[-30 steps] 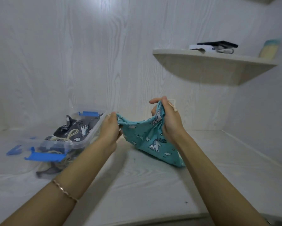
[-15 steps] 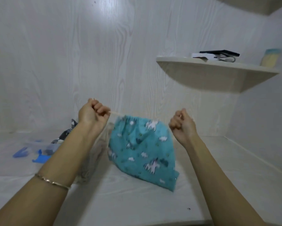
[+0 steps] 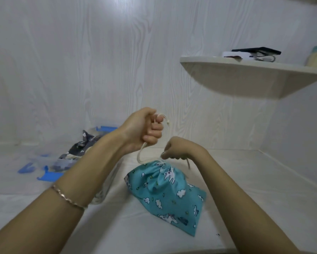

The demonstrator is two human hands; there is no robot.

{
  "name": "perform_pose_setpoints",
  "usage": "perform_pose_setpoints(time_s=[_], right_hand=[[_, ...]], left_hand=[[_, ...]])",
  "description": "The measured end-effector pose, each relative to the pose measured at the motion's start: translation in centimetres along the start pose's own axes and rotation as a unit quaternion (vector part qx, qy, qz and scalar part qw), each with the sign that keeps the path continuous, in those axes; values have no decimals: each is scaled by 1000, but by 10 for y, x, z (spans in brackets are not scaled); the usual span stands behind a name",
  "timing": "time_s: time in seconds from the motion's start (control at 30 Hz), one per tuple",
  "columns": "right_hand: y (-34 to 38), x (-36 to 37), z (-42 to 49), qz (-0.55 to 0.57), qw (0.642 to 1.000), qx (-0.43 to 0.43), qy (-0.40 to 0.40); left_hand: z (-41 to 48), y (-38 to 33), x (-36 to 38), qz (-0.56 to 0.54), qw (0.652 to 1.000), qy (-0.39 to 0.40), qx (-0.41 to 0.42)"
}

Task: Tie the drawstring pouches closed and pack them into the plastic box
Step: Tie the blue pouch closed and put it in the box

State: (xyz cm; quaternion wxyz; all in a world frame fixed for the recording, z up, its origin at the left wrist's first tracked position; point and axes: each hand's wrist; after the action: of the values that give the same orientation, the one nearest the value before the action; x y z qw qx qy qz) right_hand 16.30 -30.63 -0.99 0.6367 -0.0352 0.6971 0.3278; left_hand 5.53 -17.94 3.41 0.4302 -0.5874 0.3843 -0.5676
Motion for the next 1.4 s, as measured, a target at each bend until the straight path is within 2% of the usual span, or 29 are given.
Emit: perform_pose_setpoints(time_s=[0.07,0.13,0.23,0.33,0.4,0.53,0.57,0.7,0.83,1.0,1.1,1.17,1.23,1.33,1.4], right_hand=[[14,-1,-8,58,998,-29,13],[22,-2,-15,112,992,-54,12],[23,-7,-24,141,987,-79,1],[20,-11,-30,221,972,-73,-13],[16,-12,-33,249,966,-64,-28],[12,-9,-34,257,965,-59,-18],[10,-8,-34,267,962,-56,-12],[3,-4,-34,301,952,-52,13],[-4,4,-31,333,942,-45,18],[-9,5,-34,364,928,-74,30],[-16,6,-36,367,926,-82,-18],[-20,10,-35,340,931,-104,-79],[-20,15,-33,298,939,-132,-105],[-20,21,-31,252,950,-161,-87],[-19,22,-33,268,950,-153,-55]], left_hand=[[5,4,9,23,999,-5,38],[11,9,10,124,981,-59,137],[19,22,3,346,900,-93,250],[26,39,-6,422,849,-99,303],[30,48,-9,433,839,-99,315],[31,54,-10,381,881,-81,268],[30,54,-9,394,881,-74,250],[30,53,-7,536,812,-63,223],[32,52,-11,576,784,-63,223],[33,43,-13,539,802,-129,222],[31,34,-23,498,841,-155,145],[26,30,-28,484,862,-129,72],[20,27,-29,482,872,-81,10],[15,22,-30,476,877,-19,-62],[15,20,-31,465,881,15,-90]])
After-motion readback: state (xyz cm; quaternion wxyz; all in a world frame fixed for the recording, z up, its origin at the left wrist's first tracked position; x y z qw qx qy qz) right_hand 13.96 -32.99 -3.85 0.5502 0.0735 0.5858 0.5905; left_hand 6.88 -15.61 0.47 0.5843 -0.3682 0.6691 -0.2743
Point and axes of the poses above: each hand's wrist, its own z-axis towards the middle knuckle, its own x-axis out of the palm, y = z × x, and after that the axes turned 9 degrees about -y, right-handed
